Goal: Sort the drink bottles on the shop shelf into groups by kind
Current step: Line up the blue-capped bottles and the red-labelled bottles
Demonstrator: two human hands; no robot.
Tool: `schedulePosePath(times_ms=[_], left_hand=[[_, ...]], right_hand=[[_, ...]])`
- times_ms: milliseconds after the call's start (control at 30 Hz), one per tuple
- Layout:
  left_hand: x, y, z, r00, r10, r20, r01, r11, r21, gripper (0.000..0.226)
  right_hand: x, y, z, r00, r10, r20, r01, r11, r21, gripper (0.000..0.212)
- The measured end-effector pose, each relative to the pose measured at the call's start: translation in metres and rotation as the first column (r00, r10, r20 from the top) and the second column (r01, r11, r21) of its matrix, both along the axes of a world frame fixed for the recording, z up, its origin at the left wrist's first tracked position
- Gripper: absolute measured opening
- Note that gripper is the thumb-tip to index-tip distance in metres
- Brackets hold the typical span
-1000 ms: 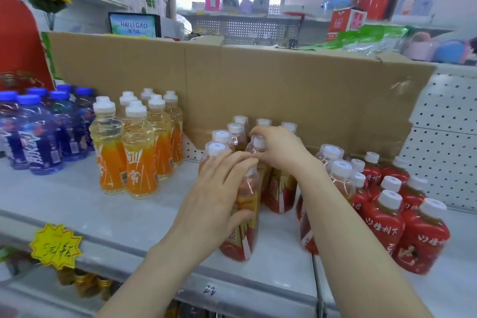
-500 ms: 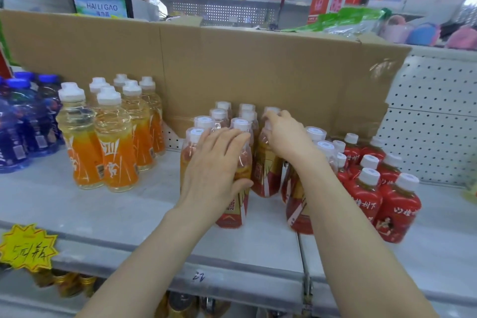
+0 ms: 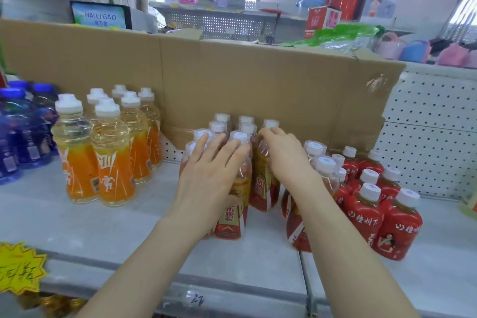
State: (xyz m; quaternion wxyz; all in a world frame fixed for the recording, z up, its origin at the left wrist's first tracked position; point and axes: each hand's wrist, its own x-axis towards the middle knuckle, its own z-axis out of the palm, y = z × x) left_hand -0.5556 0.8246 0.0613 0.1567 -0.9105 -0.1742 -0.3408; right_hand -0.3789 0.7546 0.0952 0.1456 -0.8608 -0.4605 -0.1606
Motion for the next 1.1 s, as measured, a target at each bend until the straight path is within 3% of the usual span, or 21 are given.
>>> schedulePosePath(times_ms=[233,333,400,500,567,733,933,1100], left_hand=[[0.0,0.006,-0.003,0.998,-0.067,-0.006,0.067,0.997,-0.03,0.11],[0.001,0.011,-0.006,0.994,-0.102,0.034,0.103,0.994,-0.028,0.105],[0.0,0.013,-0.007,0.992,-0.115,0.043,0.116,0.993,-0.024,0.107],[-0.005,0.015,-0.01,0.988,-0.124,0.089,0.127,0.991,-0.033,0.101],[-0.006,0.015,-0.013,0.981,-0.13,0.144,0.138,0.989,-0.046,0.094],[-0.005,0.016,-0.015,0.977,-0.126,0.17,0.132,0.991,-0.027,0.09],[-0.006,0.018,-0.016,0.98,-0.119,0.158,0.125,0.992,-0.024,0.089],[-0.008,0.017,-0.015,0.985,-0.109,0.136,0.113,0.993,-0.02,0.093]], right_hand=[[-0.006,0.001,-0.006,0.996,-0.063,0.055,0.06,0.997,0.058,0.054],[-0.027,-0.03,-0.001,0.989,-0.004,0.146,-0.057,0.911,0.409,0.043],[-0.033,-0.061,-0.005,0.985,-0.109,0.135,0.013,0.824,0.567,0.039],[-0.033,-0.101,-0.022,0.965,-0.188,-0.182,0.252,0.854,0.455,0.053],[-0.035,-0.112,-0.033,0.944,-0.11,-0.31,0.234,0.887,0.398,0.056],[-0.047,-0.105,-0.028,0.955,-0.011,-0.298,0.142,0.896,0.421,0.047],[-0.049,-0.046,-0.043,0.976,0.072,-0.204,0.027,0.896,0.444,0.053],[-0.018,-0.014,-0.044,0.995,-0.086,-0.058,0.101,0.93,0.353,0.058]])
